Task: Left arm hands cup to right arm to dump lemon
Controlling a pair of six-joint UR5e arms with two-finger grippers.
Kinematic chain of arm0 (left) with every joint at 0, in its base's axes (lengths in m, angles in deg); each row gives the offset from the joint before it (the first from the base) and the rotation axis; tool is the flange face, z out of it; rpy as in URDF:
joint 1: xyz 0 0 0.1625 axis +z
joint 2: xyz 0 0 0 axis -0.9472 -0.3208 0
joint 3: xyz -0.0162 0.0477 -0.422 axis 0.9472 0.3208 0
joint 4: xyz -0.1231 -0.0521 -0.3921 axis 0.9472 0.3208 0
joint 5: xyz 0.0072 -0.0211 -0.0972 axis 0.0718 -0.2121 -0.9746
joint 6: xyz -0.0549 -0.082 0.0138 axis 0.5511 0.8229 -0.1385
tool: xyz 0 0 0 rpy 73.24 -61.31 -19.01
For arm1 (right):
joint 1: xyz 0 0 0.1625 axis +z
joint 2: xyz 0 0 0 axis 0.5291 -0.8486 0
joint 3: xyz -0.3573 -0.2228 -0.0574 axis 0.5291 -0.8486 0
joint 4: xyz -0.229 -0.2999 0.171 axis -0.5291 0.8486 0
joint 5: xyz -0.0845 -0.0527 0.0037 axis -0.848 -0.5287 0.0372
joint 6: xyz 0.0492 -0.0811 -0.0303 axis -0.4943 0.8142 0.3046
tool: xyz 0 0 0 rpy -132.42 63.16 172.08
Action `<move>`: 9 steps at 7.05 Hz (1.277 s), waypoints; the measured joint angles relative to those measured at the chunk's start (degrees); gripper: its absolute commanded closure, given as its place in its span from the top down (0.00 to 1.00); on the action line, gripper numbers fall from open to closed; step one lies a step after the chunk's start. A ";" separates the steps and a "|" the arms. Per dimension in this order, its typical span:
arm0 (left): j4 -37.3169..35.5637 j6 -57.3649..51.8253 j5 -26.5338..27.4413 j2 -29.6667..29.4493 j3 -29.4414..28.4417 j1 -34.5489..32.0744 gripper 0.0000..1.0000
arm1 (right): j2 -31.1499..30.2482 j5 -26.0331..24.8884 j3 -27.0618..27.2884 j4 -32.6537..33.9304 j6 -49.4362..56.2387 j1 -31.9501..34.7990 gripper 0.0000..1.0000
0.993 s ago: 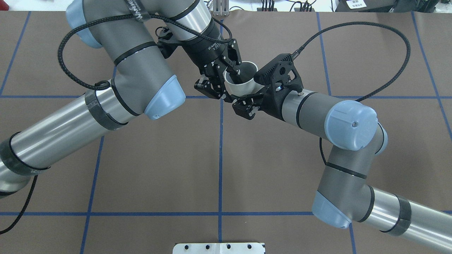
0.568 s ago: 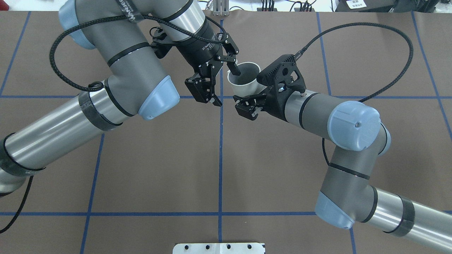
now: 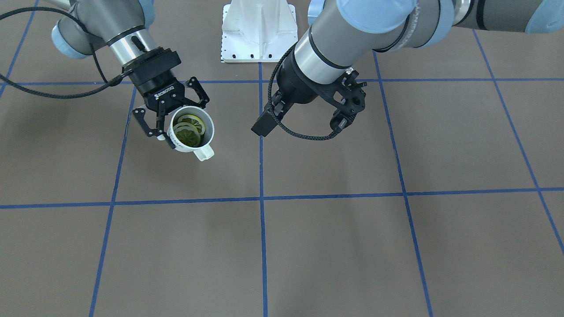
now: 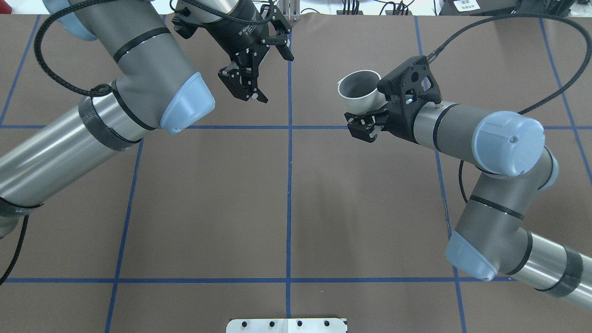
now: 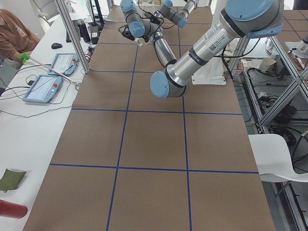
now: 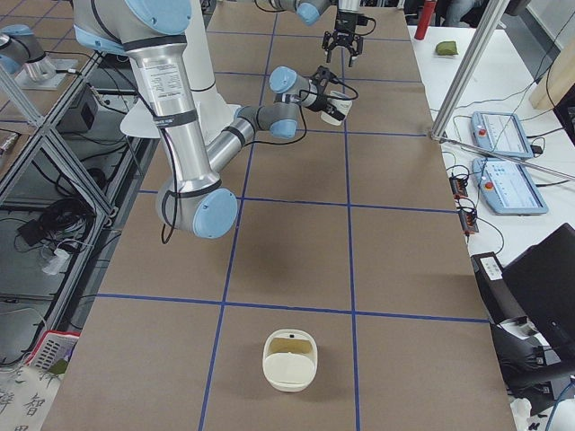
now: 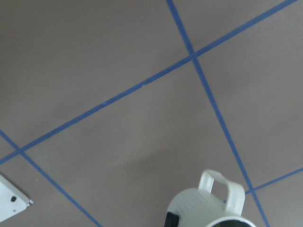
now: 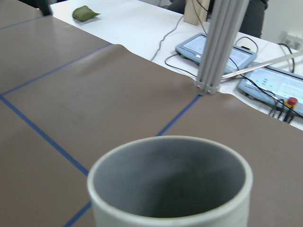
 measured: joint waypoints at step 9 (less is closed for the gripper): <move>-0.29 -26.19 12.88 12.08 6.69 -0.49 1.00 | -29.64 15.02 10.04 6.57 5.27 28.92 0.00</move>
